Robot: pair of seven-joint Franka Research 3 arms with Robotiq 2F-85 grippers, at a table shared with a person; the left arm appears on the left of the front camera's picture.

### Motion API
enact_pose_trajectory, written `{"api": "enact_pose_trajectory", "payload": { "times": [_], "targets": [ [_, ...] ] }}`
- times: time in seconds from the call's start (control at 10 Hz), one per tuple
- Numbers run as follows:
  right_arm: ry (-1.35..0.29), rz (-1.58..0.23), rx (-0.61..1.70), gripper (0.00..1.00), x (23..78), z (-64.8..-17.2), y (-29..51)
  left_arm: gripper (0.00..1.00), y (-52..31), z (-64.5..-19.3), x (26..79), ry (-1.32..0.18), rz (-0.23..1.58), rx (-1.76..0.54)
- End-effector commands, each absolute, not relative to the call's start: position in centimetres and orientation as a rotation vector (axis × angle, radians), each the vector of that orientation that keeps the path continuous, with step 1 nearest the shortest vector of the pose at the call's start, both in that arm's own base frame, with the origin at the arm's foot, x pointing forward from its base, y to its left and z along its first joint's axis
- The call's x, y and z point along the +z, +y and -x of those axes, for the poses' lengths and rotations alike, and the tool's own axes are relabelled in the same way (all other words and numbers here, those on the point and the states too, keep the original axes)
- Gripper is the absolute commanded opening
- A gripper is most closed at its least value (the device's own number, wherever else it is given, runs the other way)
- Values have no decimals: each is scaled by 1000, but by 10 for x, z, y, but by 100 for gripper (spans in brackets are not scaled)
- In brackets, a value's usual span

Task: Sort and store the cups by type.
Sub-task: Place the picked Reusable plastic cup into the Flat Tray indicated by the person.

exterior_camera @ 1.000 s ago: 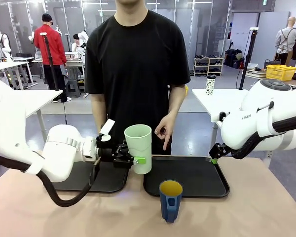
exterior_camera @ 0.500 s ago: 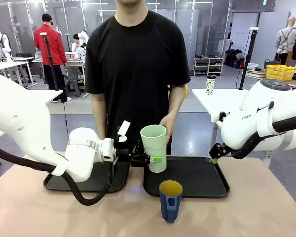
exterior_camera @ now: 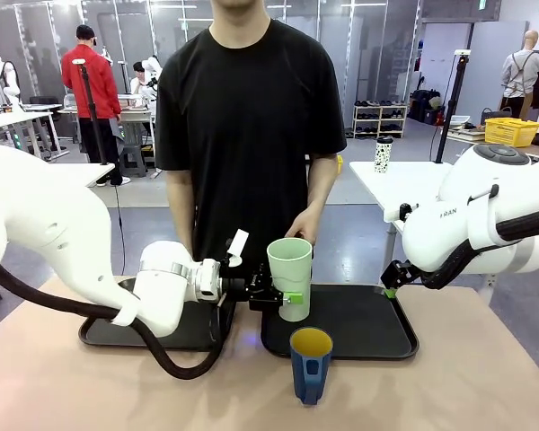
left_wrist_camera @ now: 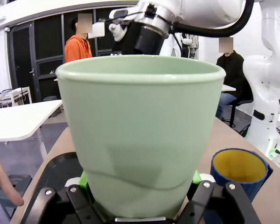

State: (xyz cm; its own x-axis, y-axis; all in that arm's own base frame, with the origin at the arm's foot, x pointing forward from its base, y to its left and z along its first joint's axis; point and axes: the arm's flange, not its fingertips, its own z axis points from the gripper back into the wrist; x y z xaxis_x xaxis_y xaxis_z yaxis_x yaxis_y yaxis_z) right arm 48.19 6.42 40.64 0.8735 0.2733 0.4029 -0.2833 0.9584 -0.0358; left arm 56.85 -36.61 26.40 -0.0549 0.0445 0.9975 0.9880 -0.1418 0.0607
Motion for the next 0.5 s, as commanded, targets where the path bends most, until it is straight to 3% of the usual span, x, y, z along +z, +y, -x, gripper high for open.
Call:
{"api": "enact_pose_trajectory", "payload": {
  "times": [0.0, 0.4],
  "targets": [
    [-421, -27, 289, 100, 406, -482, 63, 84, -381, -580, 257, -1202, 1309, -1300],
    [-421, -27, 289, 100, 406, -482, 63, 84, -390, -590, 231, -1164, 1299, -1285]
  ]
}}
